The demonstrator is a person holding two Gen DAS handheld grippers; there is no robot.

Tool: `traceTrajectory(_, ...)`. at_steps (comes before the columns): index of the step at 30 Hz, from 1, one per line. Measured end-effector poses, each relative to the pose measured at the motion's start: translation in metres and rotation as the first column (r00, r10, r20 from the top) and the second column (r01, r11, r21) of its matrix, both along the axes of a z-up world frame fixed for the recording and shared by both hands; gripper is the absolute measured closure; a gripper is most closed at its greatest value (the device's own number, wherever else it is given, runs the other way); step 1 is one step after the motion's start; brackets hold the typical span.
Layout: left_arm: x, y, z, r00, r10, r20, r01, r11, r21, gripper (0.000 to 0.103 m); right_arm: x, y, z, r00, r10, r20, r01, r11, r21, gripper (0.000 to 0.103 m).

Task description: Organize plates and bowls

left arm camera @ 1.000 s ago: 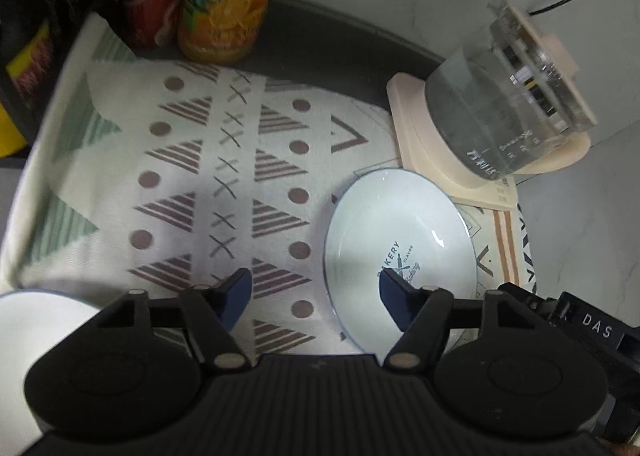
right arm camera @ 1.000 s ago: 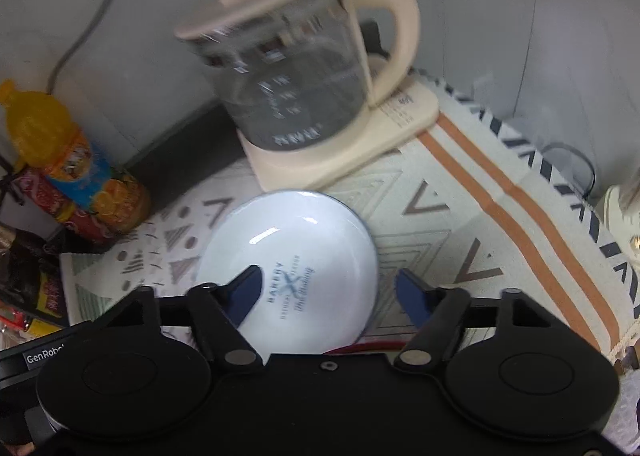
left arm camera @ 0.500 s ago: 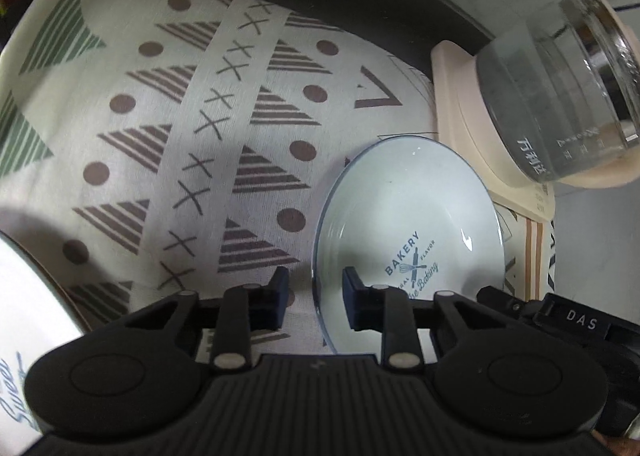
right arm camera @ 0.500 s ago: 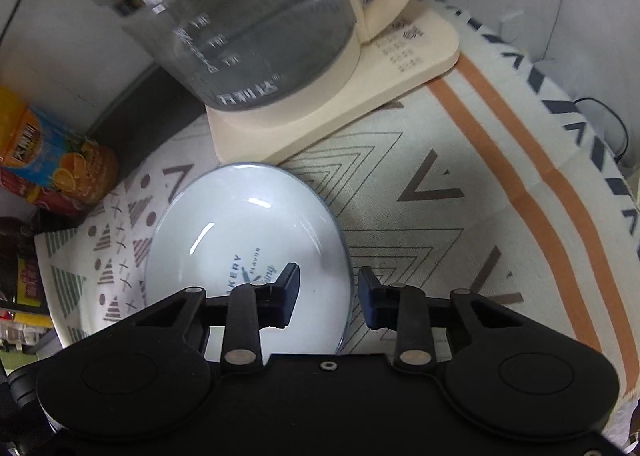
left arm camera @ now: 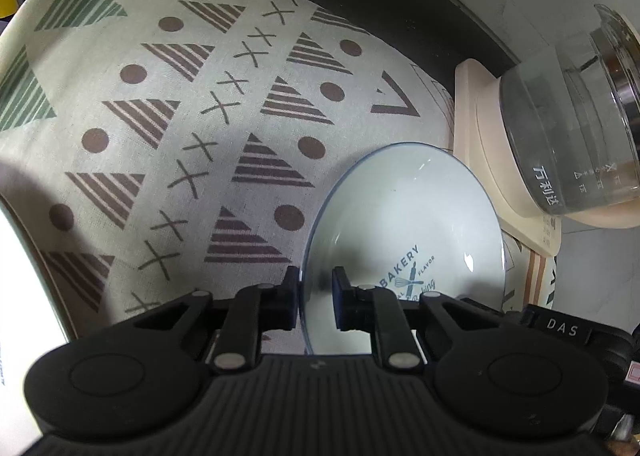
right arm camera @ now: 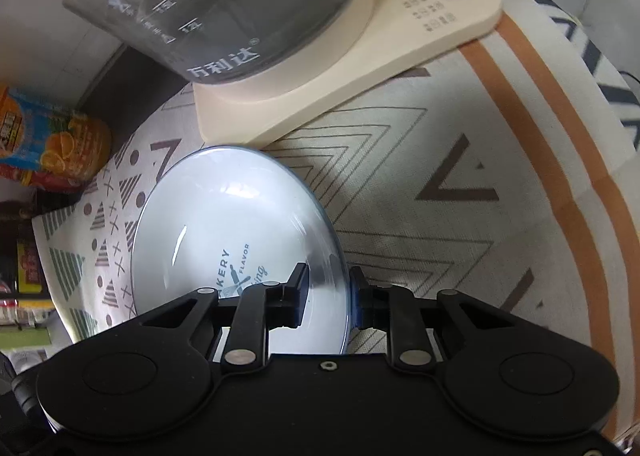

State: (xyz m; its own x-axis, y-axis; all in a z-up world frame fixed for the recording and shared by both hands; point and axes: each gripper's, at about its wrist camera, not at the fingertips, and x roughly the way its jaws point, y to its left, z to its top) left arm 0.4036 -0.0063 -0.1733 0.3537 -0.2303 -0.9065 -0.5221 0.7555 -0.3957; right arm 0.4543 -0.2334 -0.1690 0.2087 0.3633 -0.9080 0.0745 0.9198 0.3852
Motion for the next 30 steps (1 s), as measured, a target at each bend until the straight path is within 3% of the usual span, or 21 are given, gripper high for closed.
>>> traceTrajectory(9,-0.008,0.007,0.011,0.999,0.01,0.038,-0.011,0.999,0.034,0.091,0.004,-0.008,0.003,0.999,0.03,0.029,-0.032,0.998,0.058,0.09)
traceTrajectory(14,-0.011,0.025,0.027,0.996,0.02,0.082,-0.023,0.999,0.04,0.091,-0.002,-0.008,0.022,0.994,0.035,0.106,-0.046,0.994,0.102,0.097)
traceTrajectory(30,-0.043,0.088,0.07,0.981,0.028,0.19,-0.041,0.997,0.064,0.091,-0.034,0.053,0.059,0.973,0.031,0.23,-0.068,0.986,0.152,0.097)
